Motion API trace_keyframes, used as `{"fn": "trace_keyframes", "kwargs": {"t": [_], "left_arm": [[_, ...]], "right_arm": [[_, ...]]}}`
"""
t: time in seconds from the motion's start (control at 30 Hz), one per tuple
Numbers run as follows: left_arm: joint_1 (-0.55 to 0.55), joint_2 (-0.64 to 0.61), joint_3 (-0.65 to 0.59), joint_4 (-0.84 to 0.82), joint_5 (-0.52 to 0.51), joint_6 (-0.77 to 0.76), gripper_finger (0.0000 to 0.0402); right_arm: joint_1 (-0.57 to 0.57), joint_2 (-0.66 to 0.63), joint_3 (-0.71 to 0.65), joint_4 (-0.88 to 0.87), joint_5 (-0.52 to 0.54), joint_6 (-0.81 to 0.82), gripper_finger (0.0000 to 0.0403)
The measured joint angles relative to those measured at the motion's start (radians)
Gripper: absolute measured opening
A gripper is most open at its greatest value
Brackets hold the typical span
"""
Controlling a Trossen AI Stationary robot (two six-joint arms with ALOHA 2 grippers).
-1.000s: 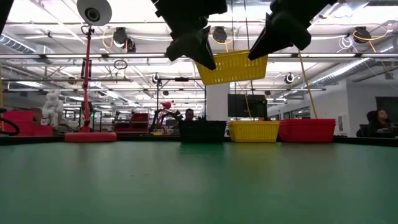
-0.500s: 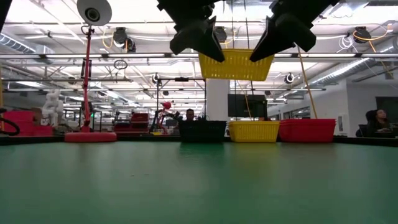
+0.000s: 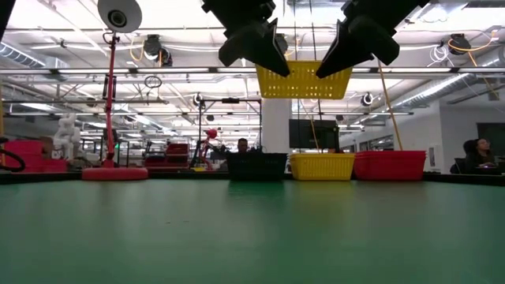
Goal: Stack baskets by color
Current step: Stack the bottom yellow bin on the top yellow bins
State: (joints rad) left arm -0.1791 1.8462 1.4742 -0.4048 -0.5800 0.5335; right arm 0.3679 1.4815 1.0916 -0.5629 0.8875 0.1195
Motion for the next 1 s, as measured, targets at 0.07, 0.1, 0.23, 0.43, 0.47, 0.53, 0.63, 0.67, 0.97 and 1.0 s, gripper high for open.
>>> {"fn": "trace_keyframes", "kwargs": {"t": [0.07, 0.1, 0.23, 0.43, 0.47, 0.53, 0.63, 0.67, 0.97, 1.0], "left_arm": [[0.000, 0.000, 0.000, 0.001, 0.000, 0.000, 0.0015], [0.000, 0.000, 0.000, 0.001, 0.000, 0.001, 0.0019], [0.000, 0.000, 0.000, 0.001, 0.000, 0.005, 0.0016], [-0.009, 0.000, 0.000, 0.016, -0.008, 0.011, 0.0035], [-0.014, 0.000, 0.000, 0.026, -0.012, 0.015, 0.0053], [-0.025, 0.000, 0.000, 0.045, -0.030, 0.005, 0.0097], [-0.039, -0.003, 0.001, 0.070, -0.051, -0.020, 0.0160], [-0.045, -0.012, 0.001, 0.059, -0.051, -0.023, 0.0178], [-0.057, -0.179, 0.002, -0.169, -0.050, -0.305, 0.0215], [-0.057, -0.202, 0.002, -0.220, -0.049, -0.346, 0.0210]], "right_arm": [[0.000, 0.000, 0.000, -0.001, 0.000, 0.000, 0.0026], [0.000, 0.000, 0.000, -0.001, 0.000, 0.000, 0.0021], [0.000, 0.000, 0.000, -0.003, -0.001, -0.004, 0.0006], [0.000, 0.000, 0.000, -0.006, -0.002, -0.004, 0.0004], [0.000, 0.000, 0.000, -0.009, -0.002, -0.003, 0.0004], [0.000, 0.000, 0.000, -0.022, -0.008, -0.004, 0.0004], [0.000, 0.000, 0.000, -0.028, -0.036, -0.009, 0.0003], [0.000, 0.000, 0.000, -0.036, -0.047, -0.011, 0.0003], [0.000, 0.000, 0.000, -0.109, -0.081, -0.011, 0.0001], [0.000, 0.000, 0.000, -0.109, -0.081, -0.012, 0.0001]]}}
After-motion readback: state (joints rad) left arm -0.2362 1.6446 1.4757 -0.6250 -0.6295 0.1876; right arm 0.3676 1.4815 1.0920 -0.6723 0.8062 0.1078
